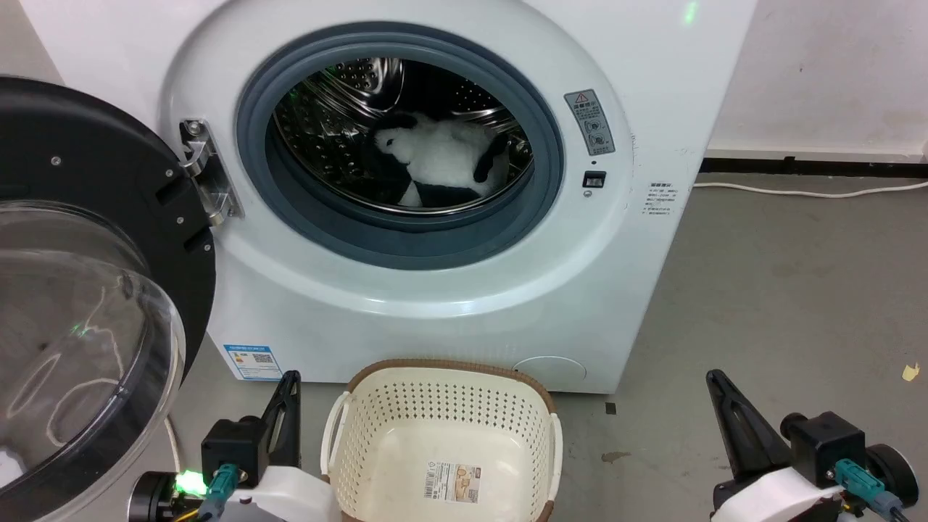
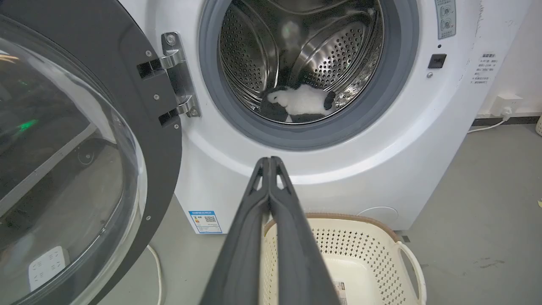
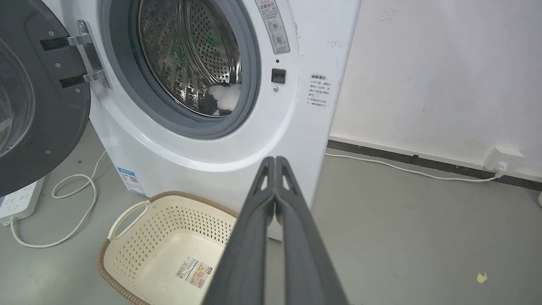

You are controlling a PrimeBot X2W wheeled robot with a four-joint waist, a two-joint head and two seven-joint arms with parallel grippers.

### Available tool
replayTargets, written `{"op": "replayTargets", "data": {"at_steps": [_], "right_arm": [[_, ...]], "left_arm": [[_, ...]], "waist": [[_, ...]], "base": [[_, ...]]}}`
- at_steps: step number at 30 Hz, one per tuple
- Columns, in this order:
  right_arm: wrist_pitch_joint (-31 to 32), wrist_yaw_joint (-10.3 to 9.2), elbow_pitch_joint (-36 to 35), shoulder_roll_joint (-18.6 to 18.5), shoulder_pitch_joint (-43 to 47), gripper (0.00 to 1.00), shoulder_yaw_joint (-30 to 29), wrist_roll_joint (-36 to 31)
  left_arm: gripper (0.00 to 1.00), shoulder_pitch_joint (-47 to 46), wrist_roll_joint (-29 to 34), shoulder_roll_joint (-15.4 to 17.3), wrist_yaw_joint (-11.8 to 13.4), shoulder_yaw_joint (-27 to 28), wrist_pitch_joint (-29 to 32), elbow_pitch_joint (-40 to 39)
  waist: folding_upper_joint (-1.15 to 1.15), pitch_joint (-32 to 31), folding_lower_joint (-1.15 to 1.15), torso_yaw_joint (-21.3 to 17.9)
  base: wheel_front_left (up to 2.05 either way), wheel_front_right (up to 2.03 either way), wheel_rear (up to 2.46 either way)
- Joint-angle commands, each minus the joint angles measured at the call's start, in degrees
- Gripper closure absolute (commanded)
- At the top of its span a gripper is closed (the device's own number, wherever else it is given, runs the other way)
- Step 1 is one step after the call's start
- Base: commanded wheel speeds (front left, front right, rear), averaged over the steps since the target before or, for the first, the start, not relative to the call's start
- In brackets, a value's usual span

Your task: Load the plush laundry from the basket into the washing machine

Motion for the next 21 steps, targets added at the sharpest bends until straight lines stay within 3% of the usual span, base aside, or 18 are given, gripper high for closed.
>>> {"op": "replayTargets", "data": {"at_steps": [1, 21], "right_arm": [[0.3, -0.04, -0.4, 0.0, -0.8, 1.0, 0.1, -0.2], [2.5, -0.05, -1.0, -0.1, -1.3, 1.0, 0.2, -0.4]], "left_arm": [[1.0, -0.2, 0.6, -0.2, -0.2, 0.4, 0.4, -0.6], [1.0, -0.2, 2.6, -1.2, -1.1, 2.2, 2.6, -2.4]], "waist": [[0.0, 0.0, 0.0, 0.0], [0.0, 0.0, 0.0, 0.0]], "base": [[0.0, 0.0, 0.0], [0.0, 0.0, 0.0]]}}
